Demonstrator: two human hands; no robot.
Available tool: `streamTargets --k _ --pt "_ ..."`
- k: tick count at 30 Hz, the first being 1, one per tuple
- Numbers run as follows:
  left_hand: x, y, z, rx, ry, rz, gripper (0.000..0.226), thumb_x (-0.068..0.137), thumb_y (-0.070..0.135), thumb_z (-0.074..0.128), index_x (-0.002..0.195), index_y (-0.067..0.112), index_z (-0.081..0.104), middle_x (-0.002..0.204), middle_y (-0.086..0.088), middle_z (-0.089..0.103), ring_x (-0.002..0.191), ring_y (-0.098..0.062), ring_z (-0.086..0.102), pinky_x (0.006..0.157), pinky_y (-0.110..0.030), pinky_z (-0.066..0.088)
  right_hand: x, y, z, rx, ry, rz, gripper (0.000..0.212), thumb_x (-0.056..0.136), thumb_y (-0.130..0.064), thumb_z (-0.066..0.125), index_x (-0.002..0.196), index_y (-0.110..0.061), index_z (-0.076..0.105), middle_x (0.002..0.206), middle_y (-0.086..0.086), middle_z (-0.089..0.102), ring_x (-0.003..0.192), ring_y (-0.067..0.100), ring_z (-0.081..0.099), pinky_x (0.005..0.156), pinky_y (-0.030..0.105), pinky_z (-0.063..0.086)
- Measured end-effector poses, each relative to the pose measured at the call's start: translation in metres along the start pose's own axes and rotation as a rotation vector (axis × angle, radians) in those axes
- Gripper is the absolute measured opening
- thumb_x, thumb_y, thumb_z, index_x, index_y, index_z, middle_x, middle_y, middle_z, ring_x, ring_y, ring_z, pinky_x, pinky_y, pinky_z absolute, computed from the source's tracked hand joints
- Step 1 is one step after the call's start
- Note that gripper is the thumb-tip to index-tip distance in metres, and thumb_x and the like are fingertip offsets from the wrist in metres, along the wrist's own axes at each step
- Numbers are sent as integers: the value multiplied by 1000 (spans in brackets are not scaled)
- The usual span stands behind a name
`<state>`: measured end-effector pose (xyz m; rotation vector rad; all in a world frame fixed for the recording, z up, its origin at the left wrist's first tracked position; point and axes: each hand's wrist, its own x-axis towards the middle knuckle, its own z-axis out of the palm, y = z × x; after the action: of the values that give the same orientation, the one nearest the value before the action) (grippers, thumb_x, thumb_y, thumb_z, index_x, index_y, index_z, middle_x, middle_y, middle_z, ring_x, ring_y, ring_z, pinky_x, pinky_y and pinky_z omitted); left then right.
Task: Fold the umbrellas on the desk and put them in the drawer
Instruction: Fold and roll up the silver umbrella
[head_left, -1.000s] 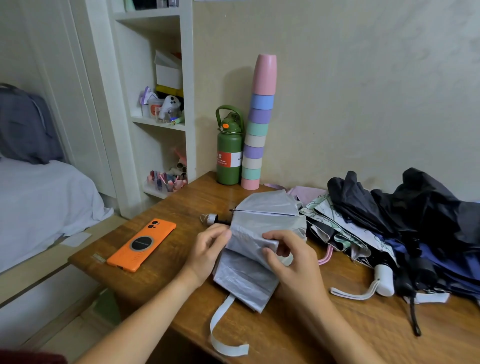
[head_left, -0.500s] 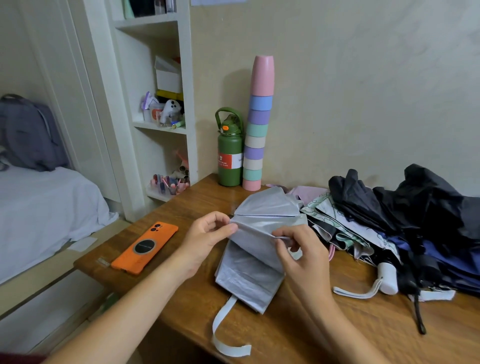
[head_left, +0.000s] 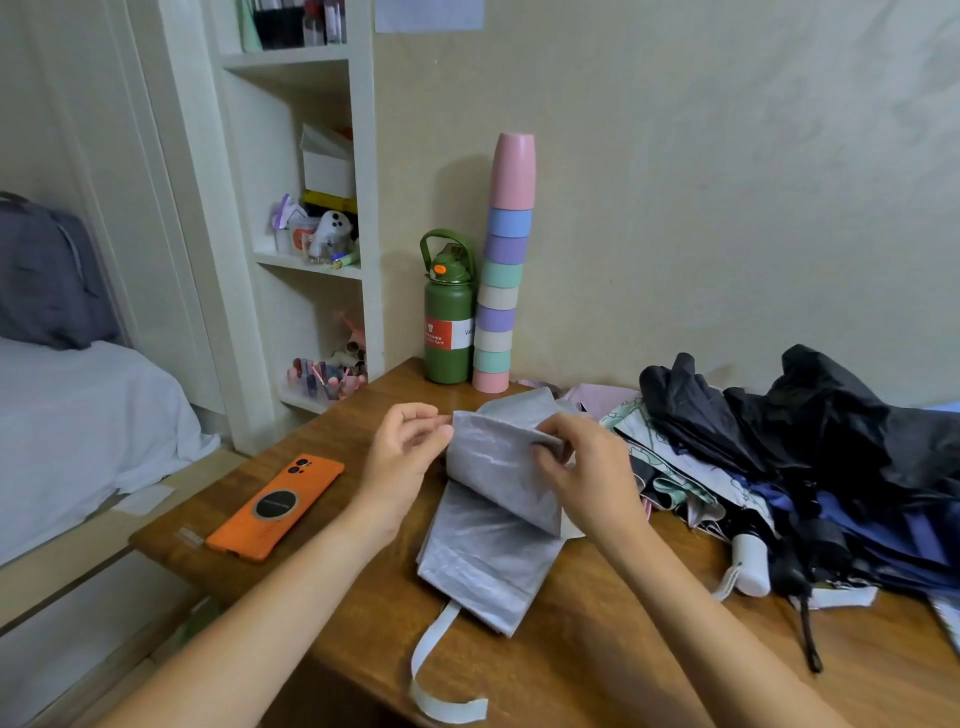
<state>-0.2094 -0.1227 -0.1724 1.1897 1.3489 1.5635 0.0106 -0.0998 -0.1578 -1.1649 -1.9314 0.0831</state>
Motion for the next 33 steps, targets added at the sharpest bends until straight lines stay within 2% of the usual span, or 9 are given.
streamTargets --k 3,6,9,15,19,23,26,30,33 --pt "8 0 5 -133 241 -308 12 104 17 53 108 11 62 106 -10 68 90 -20 67 85 -33 57 19 3 -6 58 25 51 16 83 -10 67 79 -24 62 72 -6 62 69 15 57 65 38 47" --pt "9 -2 10 -258 -17 -699 53 112 36 35 117 -9 62 106 -25 73 92 -39 74 78 -41 60 37 6 -9 117 40 93 21 86 -11 67 78 -29 60 71 -5 62 69 13 56 61 28 38" --pt "11 -10 19 -404 -283 -880 87 106 62 25 123 -18 58 115 -36 69 108 -49 68 96 -51 56 51 5 -12 158 52 104 12 88 -15 67 79 -23 64 67 -4 61 66 9 55 58 20 36" --pt "44 -21 27 -692 -251 -924 114 94 81 21 139 -21 44 128 -44 58 125 -53 56 114 -57 41 64 -1 -22 220 16 96 9 91 -21 69 83 -21 66 71 8 64 69 24 57 58 27 39" --pt "59 -18 21 -786 -248 -872 111 95 80 25 141 -20 39 133 -47 52 128 -55 52 113 -60 39 44 -14 -33 252 -118 -30 14 88 -11 69 83 -23 66 74 -5 66 70 8 59 66 23 43" --pt "59 -17 10 -655 -395 -859 104 95 80 28 137 -11 53 133 -37 59 121 -44 59 102 -55 41 -7 -17 -25 195 -436 -156 19 84 -6 70 91 -24 70 87 -17 69 81 0 62 71 11 41" --pt "56 -19 10 -449 -473 -767 79 98 64 47 132 -6 62 130 -25 67 123 -37 63 98 -47 49 -49 -8 0 174 -546 -167 27 79 -7 65 95 -27 69 93 -16 66 87 0 60 75 14 45" --pt "49 -23 15 -222 -439 -638 38 104 23 56 139 5 60 125 -13 72 121 -28 67 105 -42 50 -76 3 16 182 -428 -177 24 79 -14 58 95 -31 65 94 -18 62 92 2 58 81 22 47" --pt "42 -24 18 -190 -408 -625 33 105 26 57 131 8 65 119 -11 75 112 -25 71 95 -39 55 -72 2 13 168 -293 -168 22 82 -13 59 97 -29 64 94 -20 60 90 2 57 78 16 43"
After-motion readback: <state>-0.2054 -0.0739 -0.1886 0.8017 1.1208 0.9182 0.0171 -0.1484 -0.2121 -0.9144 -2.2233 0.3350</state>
